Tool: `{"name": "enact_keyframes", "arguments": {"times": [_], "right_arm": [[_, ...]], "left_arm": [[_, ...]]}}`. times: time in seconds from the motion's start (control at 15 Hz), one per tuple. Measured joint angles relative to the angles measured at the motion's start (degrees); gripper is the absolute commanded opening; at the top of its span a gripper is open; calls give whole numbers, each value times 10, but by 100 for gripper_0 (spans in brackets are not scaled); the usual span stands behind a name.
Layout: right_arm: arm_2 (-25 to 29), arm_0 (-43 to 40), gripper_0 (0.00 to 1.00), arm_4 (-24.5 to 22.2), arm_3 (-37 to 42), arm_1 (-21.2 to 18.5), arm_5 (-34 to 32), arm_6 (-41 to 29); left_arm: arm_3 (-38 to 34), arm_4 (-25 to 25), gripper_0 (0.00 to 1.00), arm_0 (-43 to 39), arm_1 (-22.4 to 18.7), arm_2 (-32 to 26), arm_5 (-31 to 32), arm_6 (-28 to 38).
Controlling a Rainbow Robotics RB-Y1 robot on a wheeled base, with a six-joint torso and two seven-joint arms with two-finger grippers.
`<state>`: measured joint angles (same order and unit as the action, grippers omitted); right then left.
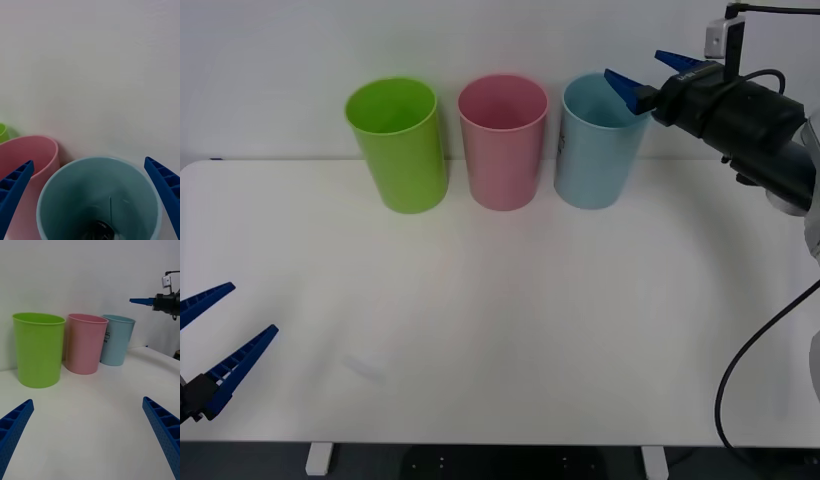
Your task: Grasp the object on the table and drop it into the matching bin: aluminum can to the light blue bin, PET bottle to the pink bin.
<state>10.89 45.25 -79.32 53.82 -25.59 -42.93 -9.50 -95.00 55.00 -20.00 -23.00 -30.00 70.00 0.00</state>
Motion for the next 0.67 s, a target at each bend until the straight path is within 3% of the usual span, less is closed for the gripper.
{"name": "enact_keyframes", "arguments": {"times": [0.67], "right_arm": [[10, -229, 100, 28, 253, -7, -48, 7]], "left_arm": [[0, 0, 100, 0, 0, 0, 0, 0]]}}
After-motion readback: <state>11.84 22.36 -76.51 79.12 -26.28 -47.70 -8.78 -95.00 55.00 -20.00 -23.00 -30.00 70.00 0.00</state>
